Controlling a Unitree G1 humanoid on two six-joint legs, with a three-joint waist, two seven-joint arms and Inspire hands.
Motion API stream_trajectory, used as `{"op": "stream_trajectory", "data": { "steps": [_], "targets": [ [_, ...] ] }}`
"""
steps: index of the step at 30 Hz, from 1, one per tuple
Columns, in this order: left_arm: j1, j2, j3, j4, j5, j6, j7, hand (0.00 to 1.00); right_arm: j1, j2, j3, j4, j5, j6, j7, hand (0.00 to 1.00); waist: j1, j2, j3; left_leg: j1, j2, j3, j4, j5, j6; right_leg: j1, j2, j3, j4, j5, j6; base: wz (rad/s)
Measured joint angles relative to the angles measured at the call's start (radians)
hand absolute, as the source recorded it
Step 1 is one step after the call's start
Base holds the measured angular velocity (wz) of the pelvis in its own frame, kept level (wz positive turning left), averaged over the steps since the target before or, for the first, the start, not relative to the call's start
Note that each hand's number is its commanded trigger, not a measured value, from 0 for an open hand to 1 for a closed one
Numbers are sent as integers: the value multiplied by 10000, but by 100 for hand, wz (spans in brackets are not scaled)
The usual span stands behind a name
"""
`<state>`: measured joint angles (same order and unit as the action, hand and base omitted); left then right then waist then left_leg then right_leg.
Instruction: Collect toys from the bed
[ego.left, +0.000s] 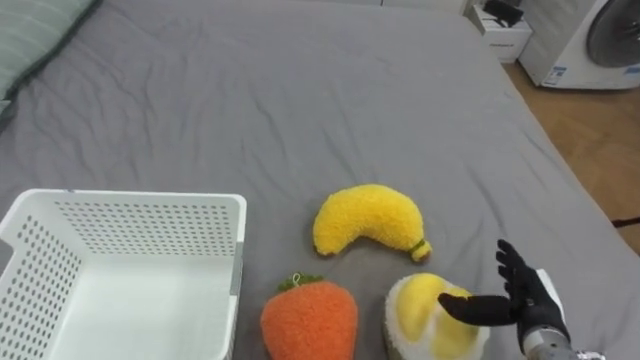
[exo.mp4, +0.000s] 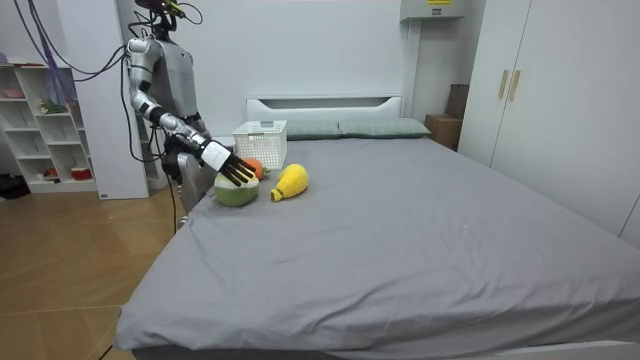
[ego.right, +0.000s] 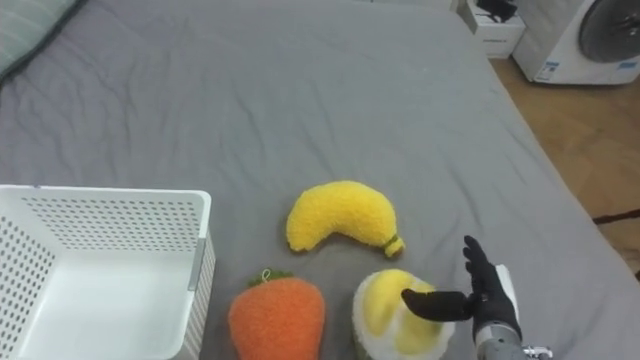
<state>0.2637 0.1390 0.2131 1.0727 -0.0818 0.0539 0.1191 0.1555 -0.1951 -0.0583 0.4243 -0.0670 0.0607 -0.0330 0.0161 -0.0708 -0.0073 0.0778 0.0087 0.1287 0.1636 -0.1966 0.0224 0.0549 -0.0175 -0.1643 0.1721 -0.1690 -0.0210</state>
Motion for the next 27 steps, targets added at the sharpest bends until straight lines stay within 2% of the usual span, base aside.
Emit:
{"op": "stream_trajectory", "data": {
  "steps": [4,6,9,13,20,21,23,24,26,27],
  "targets": [
    [-8,23,-3,-152,-18,326,-9,0,-7,-6,133,7,-461,350,678,0,156,-51,21,19,1,-94,30,0,0,91,-13,-67,-8,3,-2,7],
    [-8,57,-1,-155,-15,371,-10,0,-8,-10,214,8,-568,490,928,0,180,-68,29,37,-7,-164,38,-1,0,154,-19,-129,-34,1,0,11],
    [-17,122,0,-164,-7,543,-28,0,-110,-19,380,432,-921,510,1258,0,164,-79,52,44,-30,-285,47,-1,1,284,-35,-289,-97,0,2,12],
    [64,143,3,-568,114,696,-69,0,-170,-35,361,853,-2532,676,1583,0,182,-55,60,6,-41,-356,43,-1,1,322,-38,-327,-193,3,8,5],
    [60,144,-4,-741,798,727,-190,0,-417,-206,354,1769,-3896,724,2014,0,196,-68,54,-46,-56,-400,39,-1,3,313,-39,-339,-199,3,9,1],
    [48,145,-8,-760,930,726,-205,0,-488,-273,352,1961,-4016,735,2106,4,198,-72,52,-43,-56,-400,39,-1,3,309,-39,-339,-200,3,9,0],
    [33,144,-12,-778,982,727,-230,0,-493,-383,352,2024,-4172,746,2262,46,197,-74,52,-40,-55,-401,39,-1,3,304,-38,-338,-200,3,9,0],
    [33,145,-11,-782,992,726,-231,0,-508,-417,349,2104,-4254,744,2326,60,198,-78,49,-34,-55,-400,39,-1,3,304,-38,-338,-200,2,9,0],
    [33,144,-9,-782,1023,727,-243,0,-552,-412,348,2280,-4515,744,2330,100,205,-92,43,-24,-55,-399,39,-1,3,316,-38,-339,-200,2,9,0],
    [15,143,-9,-781,1173,727,-246,0,-563,-411,347,2322,-4705,774,2327,100,215,-100,44,-21,-55,-399,40,-1,3,311,-38,-339,-199,2,9,0]
  ]
}}
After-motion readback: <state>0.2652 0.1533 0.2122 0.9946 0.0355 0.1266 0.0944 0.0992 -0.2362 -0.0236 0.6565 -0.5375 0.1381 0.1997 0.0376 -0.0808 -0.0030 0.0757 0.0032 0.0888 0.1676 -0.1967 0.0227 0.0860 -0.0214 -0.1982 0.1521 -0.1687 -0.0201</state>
